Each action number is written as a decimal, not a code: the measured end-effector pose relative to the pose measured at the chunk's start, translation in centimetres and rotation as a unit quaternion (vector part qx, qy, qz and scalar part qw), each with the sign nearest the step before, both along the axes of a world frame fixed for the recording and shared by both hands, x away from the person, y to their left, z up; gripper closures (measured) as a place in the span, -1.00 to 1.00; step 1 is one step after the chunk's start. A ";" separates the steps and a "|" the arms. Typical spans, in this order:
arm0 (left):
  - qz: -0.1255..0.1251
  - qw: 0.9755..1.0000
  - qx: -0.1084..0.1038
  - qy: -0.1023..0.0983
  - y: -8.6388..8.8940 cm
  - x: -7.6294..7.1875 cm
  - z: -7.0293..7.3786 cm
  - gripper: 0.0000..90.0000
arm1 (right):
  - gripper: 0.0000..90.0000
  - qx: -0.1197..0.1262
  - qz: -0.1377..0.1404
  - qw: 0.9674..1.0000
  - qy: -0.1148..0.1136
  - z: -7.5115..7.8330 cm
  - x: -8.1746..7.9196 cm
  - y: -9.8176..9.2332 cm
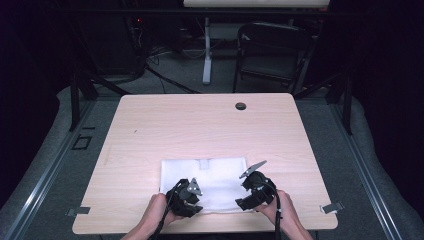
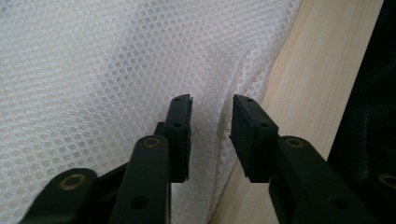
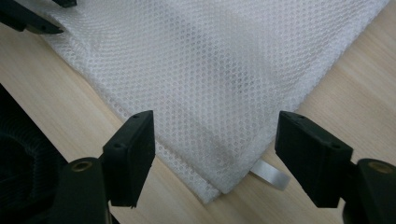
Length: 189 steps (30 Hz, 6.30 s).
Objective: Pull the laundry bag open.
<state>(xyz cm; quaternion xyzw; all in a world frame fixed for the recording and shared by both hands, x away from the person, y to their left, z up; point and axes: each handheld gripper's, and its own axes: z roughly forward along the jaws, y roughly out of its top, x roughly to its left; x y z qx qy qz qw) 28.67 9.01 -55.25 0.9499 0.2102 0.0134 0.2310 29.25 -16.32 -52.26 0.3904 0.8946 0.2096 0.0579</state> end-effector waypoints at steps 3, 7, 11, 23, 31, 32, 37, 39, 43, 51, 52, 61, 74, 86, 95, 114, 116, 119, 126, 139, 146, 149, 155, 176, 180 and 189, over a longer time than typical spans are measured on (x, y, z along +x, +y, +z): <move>0.001 1.000 -0.004 0.001 0.2 0.2 0.0 0.65 | -0.27 0.010 0.000 1.000 -0.004 0.0 -0.1 0.2; 0.004 1.000 -0.007 0.004 0.3 0.3 -0.1 0.78 | -0.11 0.015 0.013 1.000 -0.002 0.2 -0.3 0.5; 0.002 1.000 -0.008 -0.001 0.2 0.4 -0.1 0.91 | 0.15 0.026 0.021 0.999 0.003 0.1 -0.5 0.9; 0.011 1.000 -0.022 -0.010 0.4 0.5 0.6 0.97 | 0.96 0.045 0.056 0.997 -0.028 0.8 -1.4 2.1; 0.026 0.999 -0.035 -0.018 0.8 0.8 1.1 0.97 | 1.00 0.058 0.088 0.994 -0.041 0.8 -2.4 3.6; 0.027 0.999 -0.036 -0.017 0.8 0.8 1.1 0.97 | 1.00 0.054 0.097 0.993 -0.040 0.8 -2.4 3.8; 0.032 0.999 -0.040 -0.017 1.0 0.9 1.2 0.97 | 1.00 0.042 0.112 0.992 -0.039 0.0 -2.8 4.9; 0.035 0.998 -0.043 -0.017 1.0 0.9 1.2 0.97 | 1.00 0.034 0.116 0.992 -0.040 -0.4 -2.9 5.3; 0.040 0.998 -0.050 -0.020 1.0 0.8 1.4 0.97 | 1.00 0.021 0.122 0.992 -0.039 -1.1 -2.7 5.8; 0.038 0.998 -0.054 -0.021 1.1 0.9 1.6 0.97 | 1.00 0.003 0.121 0.990 -0.066 -2.2 -2.4 6.4; 0.040 0.997 -0.056 -0.022 1.1 0.9 1.6 0.97 | 1.00 0.002 0.118 0.990 -0.073 -2.3 -2.4 6.5; 0.039 0.998 -0.053 -0.023 1.2 0.9 1.7 0.98 | 1.00 -0.021 0.122 0.991 -0.059 -3.6 -1.9 6.6; 0.053 0.996 -0.061 -0.032 1.6 1.2 2.5 0.98 | 1.00 -0.020 0.119 0.992 -0.047 -3.5 -1.9 6.6; 0.073 0.994 -0.076 -0.039 2.2 2.1 3.7 0.98 | 1.00 -0.026 0.122 0.991 -0.042 -3.4 -2.1 6.5; 0.082 0.993 -0.074 -0.038 2.2 2.9 4.3 0.99 | 1.00 -0.025 0.123 0.991 -0.041 -3.4 -2.1 6.4; 0.103 0.991 -0.080 -0.039 2.4 5.0 6.4 0.99 | 1.00 -0.020 0.122 0.992 -0.024 -3.3 -2.0 6.0; 0.107 0.990 -0.081 -0.042 2.3 5.4 6.6 0.99 | 1.00 -0.019 0.122 0.992 -0.023 -3.3 -2.0 6.0; 0.111 0.990 -0.078 -0.047 2.1 6.0 6.9 0.99 | 1.00 -0.018 0.123 0.992 -0.022 -3.3 -2.0 5.9; 0.115 0.990 -0.059 -0.061 1.7 7.4 8.1 0.99 | 1.00 -0.011 0.121 0.992 -0.013 -3.3 -2.0 5.9; 0.134 0.986 -0.038 -0.093 1.1 9.8 10.1 0.99 | 1.00 -0.012 0.125 0.992 -0.002 -3.3 -2.0 5.7; 0.150 0.982 -0.033 -0.110 1.2 11.3 10.9 0.99 | 1.00 -0.014 0.127 0.992 0.001 -3.2 -2.0 5.6; 0.158 0.980 -0.036 -0.116 1.2 11.9 11.1 0.99 | 1.00 -0.012 0.126 0.992 0.003 -3.2 -2.0 5.5; 0.171 0.976 -0.039 -0.132 0.9 12.9 11.2 0.99 | 1.00 -0.007 0.125 0.992 0.007 -3.2 -2.1 5.4; 0.222 0.959 -0.061 -0.165 -0.7 16.8 11.6 0.97 | 1.00 -0.016 0.126 0.992 0.009 -3.1 -2.0 5.4; 0.232 0.957 -0.066 -0.159 -0.8 17.6 11.3 0.93 | 1.00 -0.015 0.125 0.992 0.011 -3.1 -2.0 5.4; 0.261 0.950 -0.088 -0.147 0.3 18.2 11.2 0.22 | 1.00 -0.008 0.122 0.992 0.011 -3.2 -2.0 5.4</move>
